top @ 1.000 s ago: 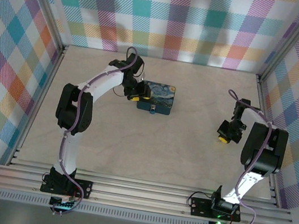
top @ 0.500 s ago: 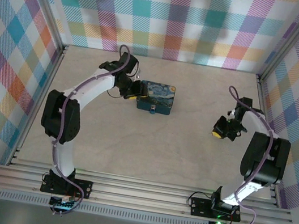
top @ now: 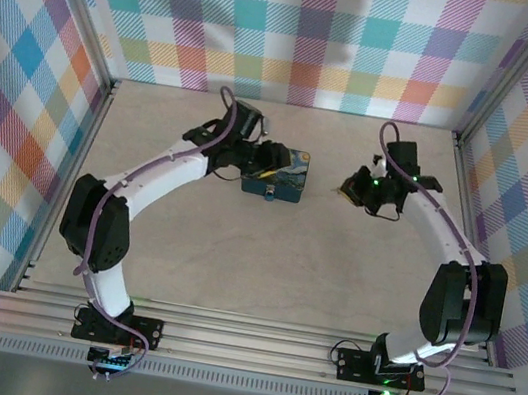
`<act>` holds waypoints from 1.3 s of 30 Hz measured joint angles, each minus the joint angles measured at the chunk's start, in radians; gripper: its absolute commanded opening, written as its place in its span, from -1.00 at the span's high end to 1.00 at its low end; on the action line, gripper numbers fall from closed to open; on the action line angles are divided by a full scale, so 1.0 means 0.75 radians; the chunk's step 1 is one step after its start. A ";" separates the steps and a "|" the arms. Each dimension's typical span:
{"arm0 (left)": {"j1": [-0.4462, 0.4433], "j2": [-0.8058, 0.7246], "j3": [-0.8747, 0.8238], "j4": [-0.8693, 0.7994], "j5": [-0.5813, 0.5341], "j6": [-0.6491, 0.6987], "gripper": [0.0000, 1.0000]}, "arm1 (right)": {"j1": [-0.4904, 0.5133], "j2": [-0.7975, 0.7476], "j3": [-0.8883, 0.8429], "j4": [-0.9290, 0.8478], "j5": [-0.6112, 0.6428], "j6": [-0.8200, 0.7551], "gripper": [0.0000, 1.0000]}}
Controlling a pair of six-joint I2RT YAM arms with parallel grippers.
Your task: Unlock the padlock with the key
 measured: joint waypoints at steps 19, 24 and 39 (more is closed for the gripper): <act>-0.052 0.050 -0.015 0.374 0.108 -0.373 0.42 | 0.137 0.020 0.162 0.087 -0.023 0.261 1.00; -0.052 0.050 -0.016 0.394 0.121 -0.387 0.43 | 0.143 0.020 0.162 0.087 -0.024 0.270 1.00; -0.052 0.117 -0.003 0.393 0.165 -0.386 0.56 | 0.163 0.020 0.174 0.087 -0.034 0.276 1.00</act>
